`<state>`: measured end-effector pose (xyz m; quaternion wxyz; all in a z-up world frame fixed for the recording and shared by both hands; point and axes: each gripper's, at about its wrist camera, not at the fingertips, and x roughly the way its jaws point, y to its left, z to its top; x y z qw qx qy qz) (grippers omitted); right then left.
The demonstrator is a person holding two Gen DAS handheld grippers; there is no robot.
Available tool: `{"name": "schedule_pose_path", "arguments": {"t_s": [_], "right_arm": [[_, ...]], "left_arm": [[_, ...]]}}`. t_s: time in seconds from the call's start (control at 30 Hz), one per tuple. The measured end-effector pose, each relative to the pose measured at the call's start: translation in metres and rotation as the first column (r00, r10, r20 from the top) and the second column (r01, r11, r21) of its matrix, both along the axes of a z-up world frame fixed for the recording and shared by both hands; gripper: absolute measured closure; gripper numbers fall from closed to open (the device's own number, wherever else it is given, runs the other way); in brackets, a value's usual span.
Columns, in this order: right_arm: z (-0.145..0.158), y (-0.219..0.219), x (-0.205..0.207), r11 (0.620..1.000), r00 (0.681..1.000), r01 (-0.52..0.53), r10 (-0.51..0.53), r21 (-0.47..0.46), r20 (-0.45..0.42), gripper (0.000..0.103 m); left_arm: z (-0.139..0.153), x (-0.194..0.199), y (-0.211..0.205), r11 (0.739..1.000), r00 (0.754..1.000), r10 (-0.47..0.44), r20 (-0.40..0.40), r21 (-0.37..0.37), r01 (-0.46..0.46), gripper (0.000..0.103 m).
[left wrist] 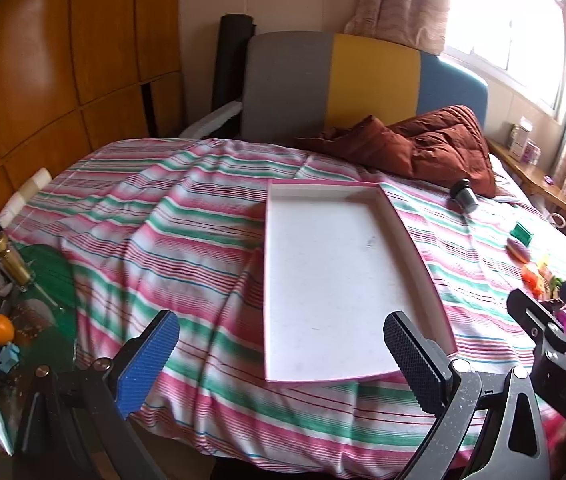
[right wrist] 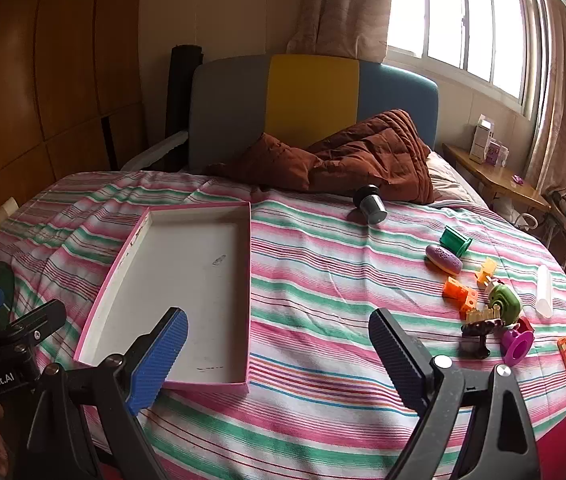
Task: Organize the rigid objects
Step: 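Move the left tool toward the black-lidded clear cup on the bed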
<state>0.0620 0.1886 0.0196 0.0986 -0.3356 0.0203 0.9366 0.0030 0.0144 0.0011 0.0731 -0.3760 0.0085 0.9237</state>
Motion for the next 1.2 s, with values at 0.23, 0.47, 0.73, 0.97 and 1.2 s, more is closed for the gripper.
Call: {"name": "schedule_pose_path", "arguments": {"t_s": [0.23,0.47,0.73,0.97,1.2], "right_arm": [[0.001,0.021,-0.001,0.999,1.0,0.002,-0.001,-0.04,0.024,0.009],[0.02,0.069,0.006,0.991,0.999,0.043,-0.041,-0.124,0.019,0.009],[0.063,0.16,0.024,0.956,0.987,0.154,-0.16,-0.249,-0.005,0.009],[0.073,0.245,0.034,0.928,0.958,0.275,-0.287,-0.251,-0.01,0.009],[0.035,0.302,0.041,0.894,0.95,0.291,-0.313,-0.339,-0.01,0.009]], "left_arm": [[-0.002,-0.004,0.016,0.995,0.995,-0.093,0.023,0.029,0.092,0.0],[0.0,-0.004,0.04,0.976,0.976,-0.215,0.028,0.034,0.214,0.0],[0.001,-0.026,0.085,0.89,0.89,-0.432,0.147,0.229,0.394,0.0],[0.006,-0.075,0.152,0.755,0.764,-0.601,0.234,0.48,0.447,0.0],[0.008,-0.133,0.239,0.779,0.775,-0.599,0.202,0.375,0.503,0.0]]}}
